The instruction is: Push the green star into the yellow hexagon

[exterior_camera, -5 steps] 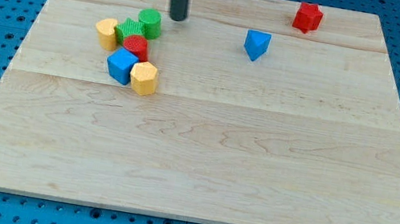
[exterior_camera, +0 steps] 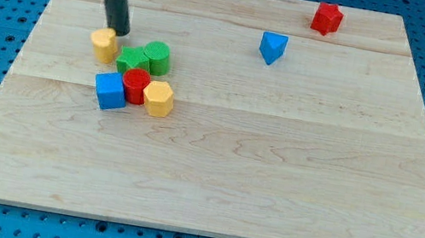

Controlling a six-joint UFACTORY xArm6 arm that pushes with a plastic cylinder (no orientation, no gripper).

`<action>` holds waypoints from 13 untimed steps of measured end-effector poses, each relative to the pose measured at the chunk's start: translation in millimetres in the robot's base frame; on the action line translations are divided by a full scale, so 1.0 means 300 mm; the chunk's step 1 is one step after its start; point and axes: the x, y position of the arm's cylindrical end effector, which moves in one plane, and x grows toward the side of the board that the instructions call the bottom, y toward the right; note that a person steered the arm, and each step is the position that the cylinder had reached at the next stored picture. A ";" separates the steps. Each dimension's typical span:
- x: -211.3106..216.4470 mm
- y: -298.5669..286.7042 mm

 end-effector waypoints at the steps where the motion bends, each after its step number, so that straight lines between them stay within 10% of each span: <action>1: 0.097 0.085; 10: 0.083 0.538; 13: 0.151 0.178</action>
